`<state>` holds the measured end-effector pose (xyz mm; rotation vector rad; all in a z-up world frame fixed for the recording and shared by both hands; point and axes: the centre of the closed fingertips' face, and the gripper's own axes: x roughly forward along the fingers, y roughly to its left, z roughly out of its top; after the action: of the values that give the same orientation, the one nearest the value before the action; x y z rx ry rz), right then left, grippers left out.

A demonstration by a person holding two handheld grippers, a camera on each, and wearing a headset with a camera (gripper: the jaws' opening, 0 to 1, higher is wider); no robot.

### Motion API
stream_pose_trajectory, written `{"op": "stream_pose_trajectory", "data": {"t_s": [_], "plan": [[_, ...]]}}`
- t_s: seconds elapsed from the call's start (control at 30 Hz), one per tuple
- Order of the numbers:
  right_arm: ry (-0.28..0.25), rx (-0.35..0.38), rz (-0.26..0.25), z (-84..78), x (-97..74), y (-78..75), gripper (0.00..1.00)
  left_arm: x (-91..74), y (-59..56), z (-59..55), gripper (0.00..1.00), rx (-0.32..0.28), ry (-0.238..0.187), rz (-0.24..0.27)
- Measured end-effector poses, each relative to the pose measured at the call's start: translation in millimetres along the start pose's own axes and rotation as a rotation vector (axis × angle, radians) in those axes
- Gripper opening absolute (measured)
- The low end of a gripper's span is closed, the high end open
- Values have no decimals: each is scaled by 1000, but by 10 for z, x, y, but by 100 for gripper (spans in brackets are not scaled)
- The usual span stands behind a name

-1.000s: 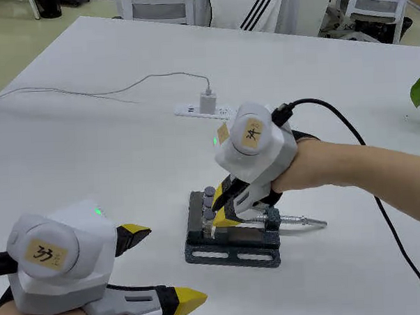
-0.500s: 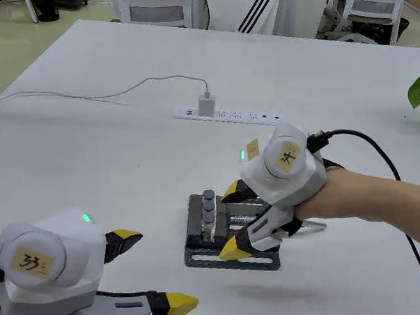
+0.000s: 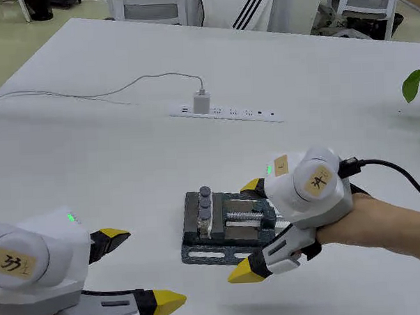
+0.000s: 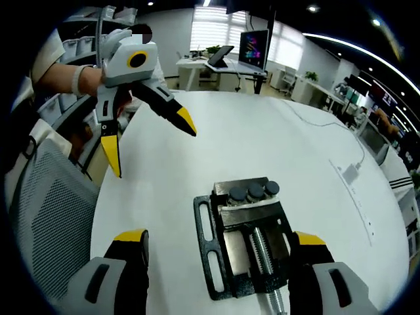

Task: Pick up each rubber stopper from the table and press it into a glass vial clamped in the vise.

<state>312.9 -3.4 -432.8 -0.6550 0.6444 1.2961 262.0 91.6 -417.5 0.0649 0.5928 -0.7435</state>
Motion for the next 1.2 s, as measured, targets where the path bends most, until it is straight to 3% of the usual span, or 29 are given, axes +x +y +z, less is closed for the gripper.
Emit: {"op": "stream_pose_trajectory", "data": {"t_s": [0.3, 0.63, 0.87, 1.2], "plan": [[-42, 94, -35, -216, -151, 45, 99, 2, 41, -12, 84, 9, 0, 12], [-53, 176, -87, -498, -376, 137, 99, -8, 82, -22, 92, 17, -3, 25], [-87, 220, -139, -595, -513, 94, 98, -12, 133, -63, 99, 35, 15, 56], [-95, 260, -162, -671, -561, 111, 98, -27, 163, -84, 99, 34, 22, 47]]}}
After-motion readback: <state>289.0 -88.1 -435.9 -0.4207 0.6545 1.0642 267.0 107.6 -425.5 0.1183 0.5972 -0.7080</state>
